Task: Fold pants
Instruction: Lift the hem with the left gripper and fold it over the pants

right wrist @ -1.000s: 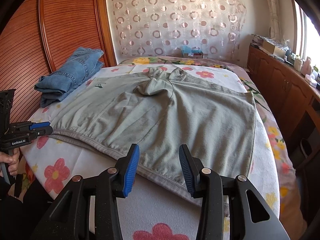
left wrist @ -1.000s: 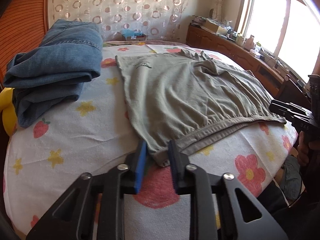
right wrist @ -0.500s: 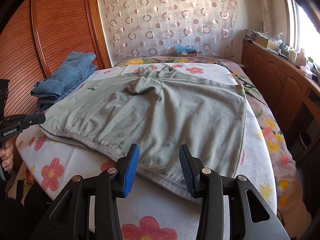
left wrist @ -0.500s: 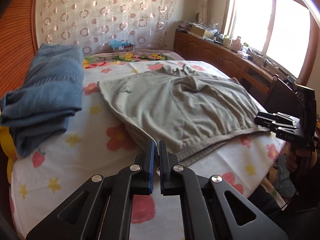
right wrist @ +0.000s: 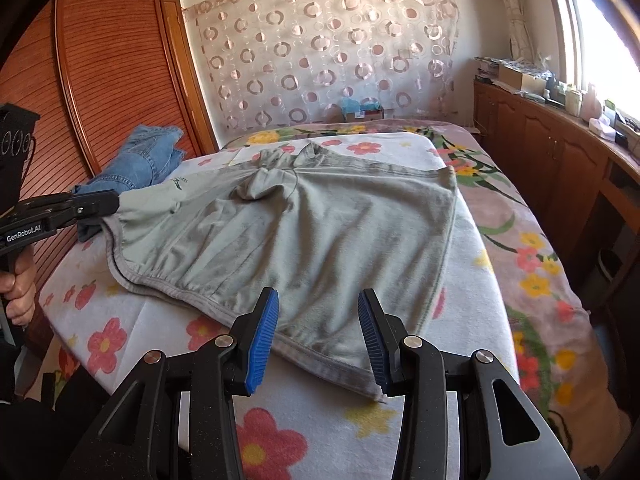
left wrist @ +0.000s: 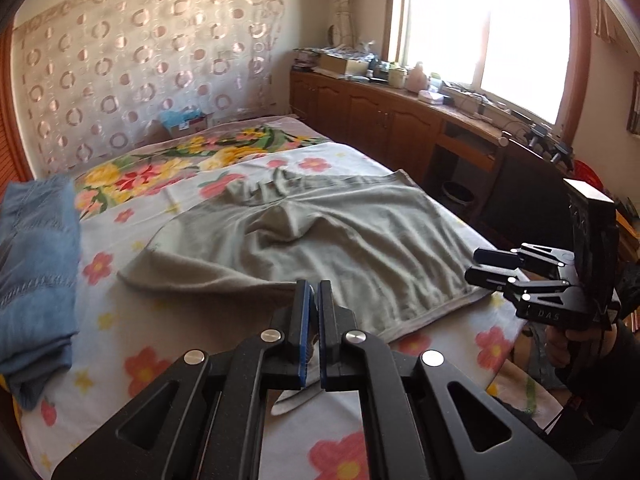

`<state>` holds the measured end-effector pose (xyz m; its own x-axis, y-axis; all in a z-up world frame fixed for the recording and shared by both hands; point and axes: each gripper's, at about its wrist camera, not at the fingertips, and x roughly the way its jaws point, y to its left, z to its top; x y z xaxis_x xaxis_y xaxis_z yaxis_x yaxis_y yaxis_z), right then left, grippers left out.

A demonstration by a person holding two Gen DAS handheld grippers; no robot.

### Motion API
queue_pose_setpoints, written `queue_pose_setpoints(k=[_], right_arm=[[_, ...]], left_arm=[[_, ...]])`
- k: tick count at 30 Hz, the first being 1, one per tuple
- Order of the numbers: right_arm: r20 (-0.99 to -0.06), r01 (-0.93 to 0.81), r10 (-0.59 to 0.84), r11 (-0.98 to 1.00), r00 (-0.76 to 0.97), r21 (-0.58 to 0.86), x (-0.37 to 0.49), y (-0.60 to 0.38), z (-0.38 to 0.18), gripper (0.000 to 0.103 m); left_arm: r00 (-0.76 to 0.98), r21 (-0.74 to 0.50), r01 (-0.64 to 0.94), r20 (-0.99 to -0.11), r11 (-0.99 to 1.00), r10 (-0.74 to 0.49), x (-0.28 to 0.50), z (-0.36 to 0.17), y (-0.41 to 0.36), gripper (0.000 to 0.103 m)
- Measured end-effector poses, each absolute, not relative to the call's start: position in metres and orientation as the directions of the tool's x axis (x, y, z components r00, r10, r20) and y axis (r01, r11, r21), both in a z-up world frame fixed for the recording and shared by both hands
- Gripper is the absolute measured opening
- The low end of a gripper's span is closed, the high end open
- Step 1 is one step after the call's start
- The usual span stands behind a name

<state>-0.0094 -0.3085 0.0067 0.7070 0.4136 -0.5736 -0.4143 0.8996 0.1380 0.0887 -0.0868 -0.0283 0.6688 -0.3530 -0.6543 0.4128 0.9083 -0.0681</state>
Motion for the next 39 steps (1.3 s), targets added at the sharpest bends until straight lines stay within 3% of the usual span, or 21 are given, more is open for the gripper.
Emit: queue_pose_setpoints(k=[14, 23, 29, 32, 33, 39], right_arm=[[-0.554, -0.404, 0.418, 0.902, 0.72, 0.156, -0.015, -0.325, 0.005, 0.043], [-0.552, -0.392, 0.411, 0.906, 0.725, 0.16, -0.021, -0.325, 0.002, 0.043], [-0.56, -0.405, 0.418, 0.901, 0.715, 0.156, -0.016, -0.315, -0.002, 0.043], [-0.562, -0.411, 0.425, 0.897, 0.709, 0.16, -0.011, -0.311, -0.003, 0.043], [-0.562, -0.413, 0.426, 0.897, 0.709, 0.16, -0.009, -0.309, -0.003, 0.043], [-0.572, -0.416, 0.427, 0.895, 0.7, 0.159, 0.001, -0.299, -0.008, 0.043]], left_arm=[[0.628, -0.04, 0.579, -0.616, 0.815, -0.476, 0.095, 0.017, -0.186, 0.005], [0.654, -0.015, 0.526, -0.631, 0.85, -0.416, 0.1, 0.013, -0.186, 0.006], [0.687, -0.018, 0.461, -0.625, 0.887, -0.37, 0.105, 0.005, -0.161, 0.049], [0.682, -0.026, 0.439, -0.641, 0.898, -0.352, 0.109, -0.006, -0.147, 0.078], [0.682, -0.032, 0.432, -0.642, 0.901, -0.35, 0.11, -0.009, -0.142, 0.082], [0.687, -0.047, 0.383, -0.653, 0.922, -0.319, 0.111, -0.029, -0.123, 0.082]])
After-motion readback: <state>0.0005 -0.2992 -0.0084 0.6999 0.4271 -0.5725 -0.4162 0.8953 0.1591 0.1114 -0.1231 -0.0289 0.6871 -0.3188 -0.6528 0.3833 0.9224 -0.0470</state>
